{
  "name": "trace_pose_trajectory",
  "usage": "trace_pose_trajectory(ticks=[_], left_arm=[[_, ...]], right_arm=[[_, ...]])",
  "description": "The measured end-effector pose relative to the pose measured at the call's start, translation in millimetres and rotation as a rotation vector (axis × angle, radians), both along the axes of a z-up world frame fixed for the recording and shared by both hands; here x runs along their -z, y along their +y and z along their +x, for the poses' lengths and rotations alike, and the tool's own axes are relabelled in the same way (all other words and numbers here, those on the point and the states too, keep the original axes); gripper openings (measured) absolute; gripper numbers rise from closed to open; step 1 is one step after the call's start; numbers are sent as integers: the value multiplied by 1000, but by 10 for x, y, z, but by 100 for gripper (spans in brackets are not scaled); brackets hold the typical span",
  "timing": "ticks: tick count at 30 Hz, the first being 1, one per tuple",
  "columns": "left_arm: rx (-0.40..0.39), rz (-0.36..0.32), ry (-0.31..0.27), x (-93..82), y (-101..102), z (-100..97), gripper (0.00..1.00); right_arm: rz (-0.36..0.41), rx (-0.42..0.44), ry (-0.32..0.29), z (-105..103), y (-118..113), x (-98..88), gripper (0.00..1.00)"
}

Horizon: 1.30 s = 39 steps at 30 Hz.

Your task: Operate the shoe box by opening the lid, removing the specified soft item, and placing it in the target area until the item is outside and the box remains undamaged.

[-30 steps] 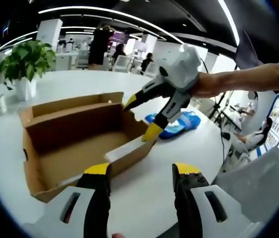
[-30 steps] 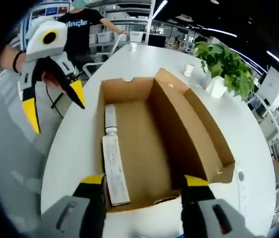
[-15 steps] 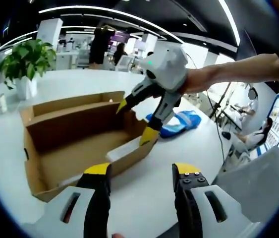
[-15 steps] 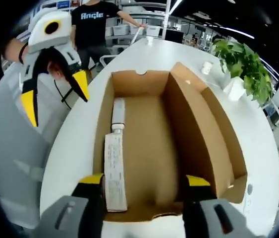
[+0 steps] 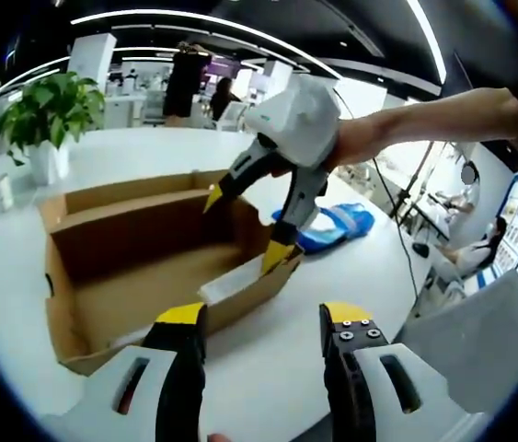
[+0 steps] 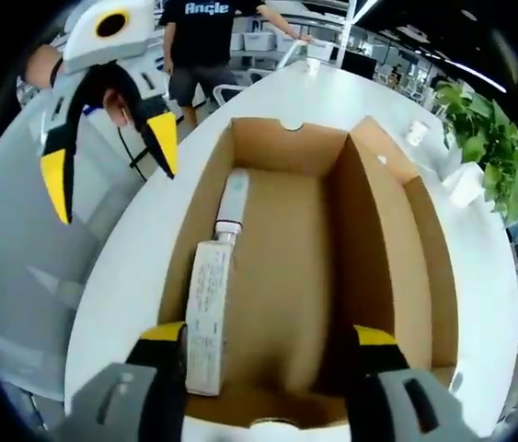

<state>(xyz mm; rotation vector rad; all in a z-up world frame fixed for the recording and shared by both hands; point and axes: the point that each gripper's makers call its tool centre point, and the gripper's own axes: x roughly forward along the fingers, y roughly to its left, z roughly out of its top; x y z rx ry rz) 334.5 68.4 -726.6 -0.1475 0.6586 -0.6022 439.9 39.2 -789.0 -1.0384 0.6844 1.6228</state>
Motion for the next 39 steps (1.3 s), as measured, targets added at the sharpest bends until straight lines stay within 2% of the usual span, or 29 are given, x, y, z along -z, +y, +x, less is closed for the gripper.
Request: trace_pose_trajectory(ticks=[5, 7, 8, 12, 14, 24, 26, 32, 35, 38, 39], left_arm=[[-1, 4, 0, 2, 11, 3, 50], [1, 2, 0, 0, 4, 5, 50], [2, 2, 0, -1, 0, 7, 50], [4, 1, 0, 0, -4, 11, 50], [6, 3, 1, 5, -1, 7, 50], [4, 4, -1, 4, 6, 20, 50], [6, 8, -1, 7, 4, 22, 50], [5, 6, -1, 7, 3, 35, 50], [5, 9, 0, 8, 0, 29, 49], [6, 10, 1, 9, -4, 27, 49], [6, 11, 0, 9, 0, 31, 49]], right_arm=[[-14, -13, -27, 41, -19, -23, 68], [8, 8, 24, -28, 21, -54, 69], [8, 6, 28, -40, 29, -49, 69], [-31, -28, 9, -105, 29, 49, 68], [-48, -33, 0, -124, 39, 109, 63], [-77, 5, 18, -122, 81, 248, 55], [-85, 4, 6, -137, 82, 268, 53], [-131, -30, -17, -222, 58, 426, 36], [-131, -28, -22, -201, 78, 416, 30], [-144, -27, 5, -257, 57, 435, 18], [-146, -29, 4, -286, 50, 465, 18]])
